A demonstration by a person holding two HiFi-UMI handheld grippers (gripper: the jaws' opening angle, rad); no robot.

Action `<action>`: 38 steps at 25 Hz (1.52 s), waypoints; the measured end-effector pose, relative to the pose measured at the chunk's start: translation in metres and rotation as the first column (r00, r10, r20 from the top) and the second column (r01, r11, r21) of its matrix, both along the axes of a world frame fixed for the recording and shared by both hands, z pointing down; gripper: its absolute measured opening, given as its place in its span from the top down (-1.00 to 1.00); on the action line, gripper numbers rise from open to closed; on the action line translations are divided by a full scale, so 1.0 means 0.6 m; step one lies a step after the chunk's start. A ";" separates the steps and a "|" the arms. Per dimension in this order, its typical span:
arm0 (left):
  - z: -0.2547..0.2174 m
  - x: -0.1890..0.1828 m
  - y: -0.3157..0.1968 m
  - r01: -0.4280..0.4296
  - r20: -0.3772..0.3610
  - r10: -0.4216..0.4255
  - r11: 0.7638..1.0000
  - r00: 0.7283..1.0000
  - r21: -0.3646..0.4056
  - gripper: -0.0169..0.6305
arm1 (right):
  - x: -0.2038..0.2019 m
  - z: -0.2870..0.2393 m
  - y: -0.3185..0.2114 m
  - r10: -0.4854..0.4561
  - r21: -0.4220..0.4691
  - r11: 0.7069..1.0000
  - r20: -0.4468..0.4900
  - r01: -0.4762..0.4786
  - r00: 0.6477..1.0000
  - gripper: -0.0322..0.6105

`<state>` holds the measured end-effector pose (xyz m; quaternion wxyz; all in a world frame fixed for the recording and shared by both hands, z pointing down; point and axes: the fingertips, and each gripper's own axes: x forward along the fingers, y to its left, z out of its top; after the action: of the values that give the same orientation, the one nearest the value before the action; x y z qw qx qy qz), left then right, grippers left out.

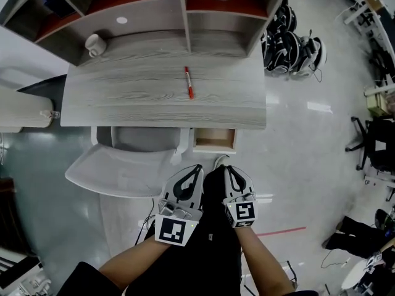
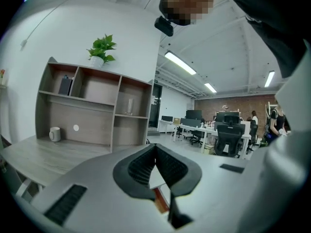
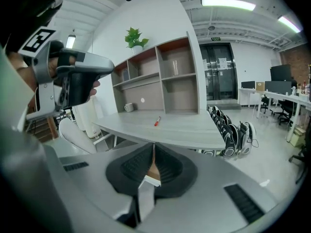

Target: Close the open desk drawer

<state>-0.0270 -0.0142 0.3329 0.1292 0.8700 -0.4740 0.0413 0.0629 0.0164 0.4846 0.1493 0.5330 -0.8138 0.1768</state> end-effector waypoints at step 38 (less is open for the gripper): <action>0.412 -0.023 -0.059 0.059 0.180 -0.023 0.979 0.983 -0.196 0.90 | 0.102 0.359 -0.040 -0.251 -0.188 0.957 -0.142 0.223 0.957 0.41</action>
<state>-0.0406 -0.0496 0.5801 0.1744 0.8354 -0.4950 0.1632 0.1239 -0.0075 0.7002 0.2809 0.4294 -0.8389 0.1817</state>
